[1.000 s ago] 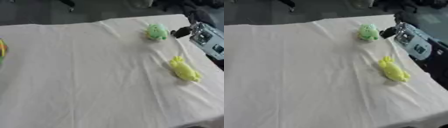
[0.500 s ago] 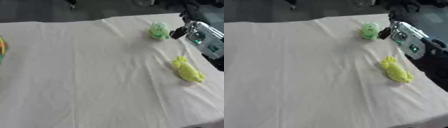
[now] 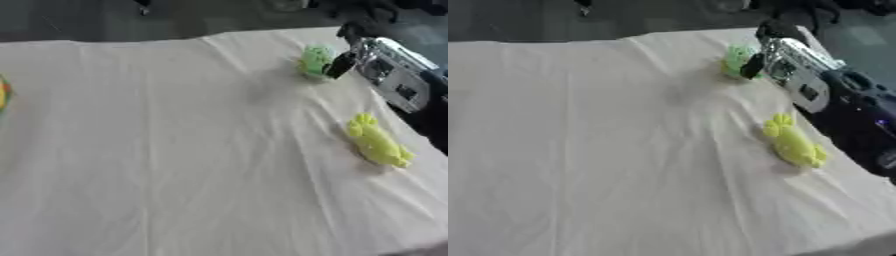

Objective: Pick up the objects with one hand, pass them to the other hand, and then place them into the box on the other side of the table.

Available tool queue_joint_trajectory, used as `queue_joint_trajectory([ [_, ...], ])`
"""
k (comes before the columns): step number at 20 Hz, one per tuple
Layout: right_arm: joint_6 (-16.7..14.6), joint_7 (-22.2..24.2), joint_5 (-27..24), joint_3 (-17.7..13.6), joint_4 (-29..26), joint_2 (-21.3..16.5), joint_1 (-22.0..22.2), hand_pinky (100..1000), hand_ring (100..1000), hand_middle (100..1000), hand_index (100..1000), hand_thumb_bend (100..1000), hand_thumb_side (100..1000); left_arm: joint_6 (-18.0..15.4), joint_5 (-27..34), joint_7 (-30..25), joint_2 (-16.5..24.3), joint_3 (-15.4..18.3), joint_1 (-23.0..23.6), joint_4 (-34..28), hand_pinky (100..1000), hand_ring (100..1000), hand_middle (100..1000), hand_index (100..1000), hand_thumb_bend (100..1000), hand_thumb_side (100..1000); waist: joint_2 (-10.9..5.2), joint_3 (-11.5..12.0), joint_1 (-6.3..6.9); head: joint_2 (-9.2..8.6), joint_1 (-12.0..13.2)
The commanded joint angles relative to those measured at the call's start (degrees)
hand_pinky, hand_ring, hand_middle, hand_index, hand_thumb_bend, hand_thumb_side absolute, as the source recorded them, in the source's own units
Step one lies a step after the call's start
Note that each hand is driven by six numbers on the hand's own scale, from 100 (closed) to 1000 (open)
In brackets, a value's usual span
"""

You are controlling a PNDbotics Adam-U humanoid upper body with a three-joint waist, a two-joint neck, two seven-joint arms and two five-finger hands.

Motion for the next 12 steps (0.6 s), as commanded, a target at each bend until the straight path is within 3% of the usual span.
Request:
queue_joint_trajectory([
  [1,0.2,3.0,0.2,-0.6,-1.0,-3.9,-0.6,903,907,880,856,363,100,0.1,0.3,-0.1,0.8,1.3,-0.6,-1.2,676,767,750,729,100,702,-0.74,0.5,-0.01,-1.02,-1.1],
  [8,0.2,9.2,2.9,-1.5,-1.9,-5.9,0.1,908,919,907,877,357,100,0.2,0.4,-0.1,1.0,1.5,-0.2,-1.2,677,769,751,730,100,703,-0.03,2.0,-0.15,-1.32,-2.5],
  [12,0.2,12.8,3.4,-3.0,-3.9,-7.7,3.7,911,928,922,894,350,100,0.3,0.5,-0.3,0.8,1.4,0.5,-1.1,691,770,752,731,100,707,-0.05,2.6,-0.29,-0.43,-2.5],
])
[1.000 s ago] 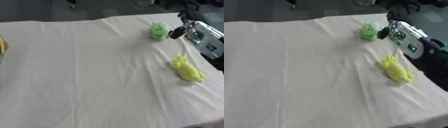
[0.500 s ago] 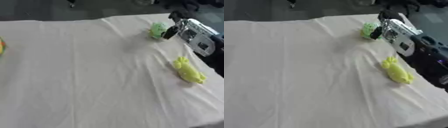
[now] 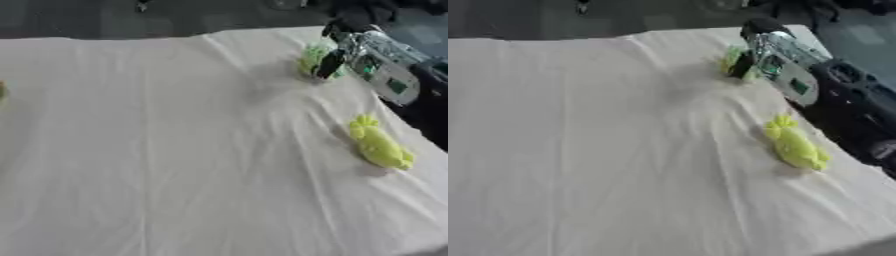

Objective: Pick up the objects with one hand, pass them to the other hand, and then place them into the box on the other side of the table.

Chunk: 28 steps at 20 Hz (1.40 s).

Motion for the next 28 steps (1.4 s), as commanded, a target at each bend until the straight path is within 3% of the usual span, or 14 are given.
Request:
queue_joint_trajectory([
  [1,2.0,4.8,0.9,-2.2,-2.3,-4.1,1.6,912,931,925,897,354,100,0.1,0.4,-0.2,0.7,1.3,-0.1,-0.8,694,770,752,732,100,708,-1.19,0.4,0.04,0.39,-0.3],
  [10,2.0,13.1,4.2,-3.4,-2.2,-6.0,3.9,917,943,939,906,380,100,0.1,0.3,-1.0,0.6,1.1,0.8,-0.3,706,771,753,735,100,710,-1.76,2.2,-0.80,1.64,-1.5],
  [28,2.0,29.4,20.1,-9.2,-5.2,-8.4,5.0,913,940,937,905,372,100,-0.2,0.2,-0.3,1.6,2.0,2.6,-2.1,712,773,753,735,100,706,0.94,5.3,-0.93,-1.23,-3.4],
])
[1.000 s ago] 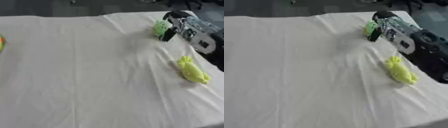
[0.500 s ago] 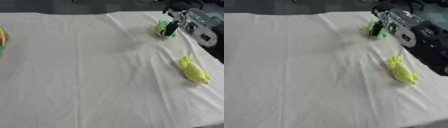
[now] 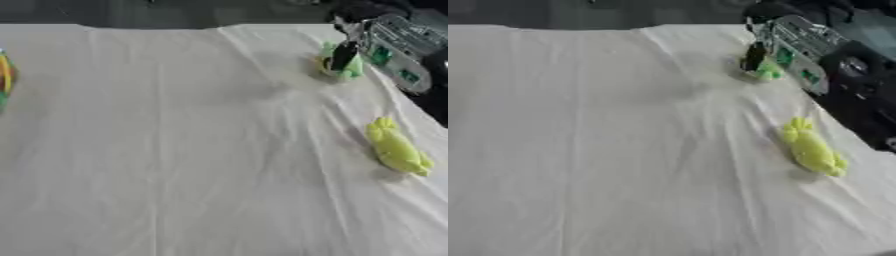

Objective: Pick up the objects with one hand, pass them to the other hand, and then place them into the box on the other side of the table.

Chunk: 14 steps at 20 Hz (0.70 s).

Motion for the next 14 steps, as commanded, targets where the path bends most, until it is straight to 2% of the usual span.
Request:
queue_joint_trajectory([
  [1,14.7,17.3,3.0,-1.8,-1.2,-3.1,-0.1,913,939,937,905,372,100,0.0,0.1,0.4,2.0,1.7,0.0,-1.4,712,773,753,735,100,706,-0.90,0.1,0.24,-1.01,-0.4],
  [4,14.7,17.8,3.9,-2.3,-1.1,-3.3,0.5,913,939,936,905,372,100,0.1,0.1,0.6,2.2,1.9,0.3,-1.5,714,773,754,736,100,705,-0.73,0.3,0.42,-1.20,-0.4],
  [5,14.7,17.9,4.0,-2.5,-1.0,-3.4,0.7,912,939,936,905,343,100,0.1,0.2,0.6,2.3,1.9,0.4,-1.5,714,773,754,736,100,704,-0.68,0.3,0.47,-1.21,-0.4],
  [6,14.7,17.9,4.0,-2.6,-0.8,-3.4,0.9,912,939,937,906,373,100,0.2,0.2,0.7,2.3,2.0,0.5,-1.5,714,773,754,736,100,705,-0.61,0.3,0.55,-1.23,-0.4],
  [14,14.7,17.9,2.9,-3.3,1.3,-3.9,1.8,911,937,935,905,375,100,0.3,0.2,0.8,2.3,2.2,1.1,-1.3,717,774,754,736,100,703,-0.16,0.2,1.22,-0.89,-0.4],
])
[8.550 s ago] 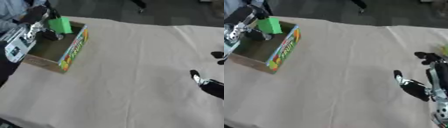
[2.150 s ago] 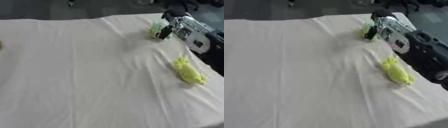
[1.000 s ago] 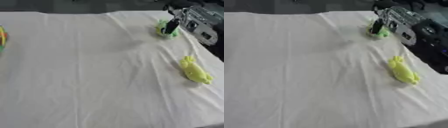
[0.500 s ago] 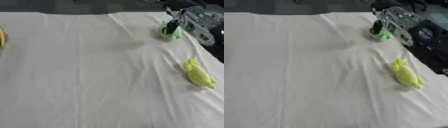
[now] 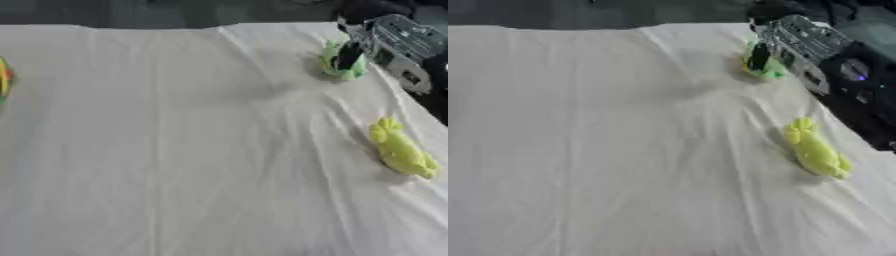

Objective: Pick up the objects with one hand, pass them to the other hand, and then place them into the box on the other side of the table.

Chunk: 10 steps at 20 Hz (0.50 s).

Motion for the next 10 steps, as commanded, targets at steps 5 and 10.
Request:
queue_joint_trajectory([
  [5,16.3,16.3,-1.5,-1.6,1.4,-3.0,0.3,911,937,935,906,377,100,0.0,0.0,0.3,1.9,1.4,-0.2,-0.8,718,774,754,736,100,699,-0.74,-0.1,0.52,-0.41,-0.4],
  [10,16.3,16.3,-2.3,-2.2,2.8,-3.6,0.9,911,938,943,928,385,100,0.1,0.0,0.4,2.0,1.5,0.1,-0.7,719,775,754,738,100,698,-0.33,-0.1,0.86,-0.71,-0.7],
])
